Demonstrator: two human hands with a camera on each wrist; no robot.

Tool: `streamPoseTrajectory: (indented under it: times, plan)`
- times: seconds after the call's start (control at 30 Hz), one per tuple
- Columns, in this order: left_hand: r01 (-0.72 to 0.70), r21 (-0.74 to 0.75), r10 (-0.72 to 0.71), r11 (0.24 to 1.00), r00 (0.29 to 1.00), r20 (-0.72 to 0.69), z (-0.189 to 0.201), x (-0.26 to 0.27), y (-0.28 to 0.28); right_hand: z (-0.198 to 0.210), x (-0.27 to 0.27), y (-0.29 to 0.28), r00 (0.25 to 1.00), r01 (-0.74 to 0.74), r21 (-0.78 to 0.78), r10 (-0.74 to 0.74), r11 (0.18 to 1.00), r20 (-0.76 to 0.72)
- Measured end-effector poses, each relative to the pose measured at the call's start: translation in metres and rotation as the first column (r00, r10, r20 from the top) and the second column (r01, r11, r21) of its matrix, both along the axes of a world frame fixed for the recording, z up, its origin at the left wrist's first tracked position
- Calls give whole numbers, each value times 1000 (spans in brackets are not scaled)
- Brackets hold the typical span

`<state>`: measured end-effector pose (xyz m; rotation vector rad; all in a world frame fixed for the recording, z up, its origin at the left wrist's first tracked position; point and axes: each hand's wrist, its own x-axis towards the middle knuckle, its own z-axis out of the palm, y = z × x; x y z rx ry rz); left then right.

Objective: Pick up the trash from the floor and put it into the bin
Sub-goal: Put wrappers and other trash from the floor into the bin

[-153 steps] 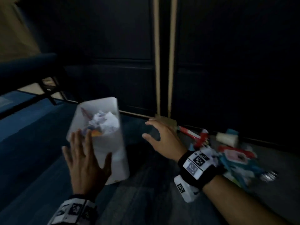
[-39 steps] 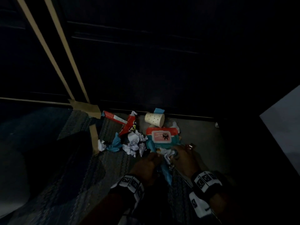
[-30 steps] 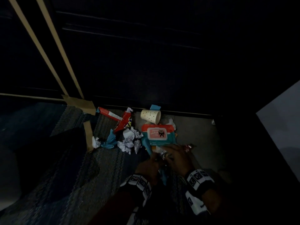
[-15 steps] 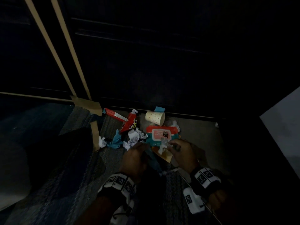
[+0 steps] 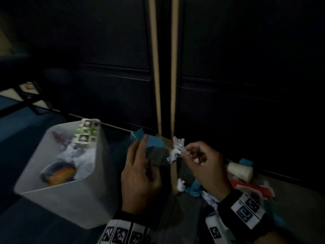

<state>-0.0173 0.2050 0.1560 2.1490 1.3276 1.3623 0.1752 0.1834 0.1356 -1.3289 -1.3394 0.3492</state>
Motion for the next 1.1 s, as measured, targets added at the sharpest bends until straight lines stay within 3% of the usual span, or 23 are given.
streamPoseTrajectory:
  times: [0.13,0.3,0.47,0.6,0.73,0.9,1.0,1.1]
  plan:
    - [-221,151,223,963,975,8,30,-54,7,31,-66,30,992,-120,119,116,986,42]
    - [-412,177,424,894,905,-34,45,-115,22,49,-122,49,966,-220,201,185,954,179]
    - [-519,-29,500,854,835,-229,41,-159,24,49,-161,60,947,-297,283,243,912,209]
    - [-559,-131,472,819,784,-403,39,-170,20,43,-185,67,931,-336,272,273,902,244]
    - [-581,-141,533,802,802,-271,47,-173,14,35,-187,70,913,-385,233,332,893,236]
    - [-460,77,466,884,881,-87,62,-140,7,24,-135,55,965,-249,190,226,950,135]
    - [-288,121,301,950,949,-99,55,-100,4,1,-88,31,987,-139,115,128,984,102]
    - [-78,61,85,995,989,-120,32,-52,2,-28,-33,0,991,-34,20,31,999,129]
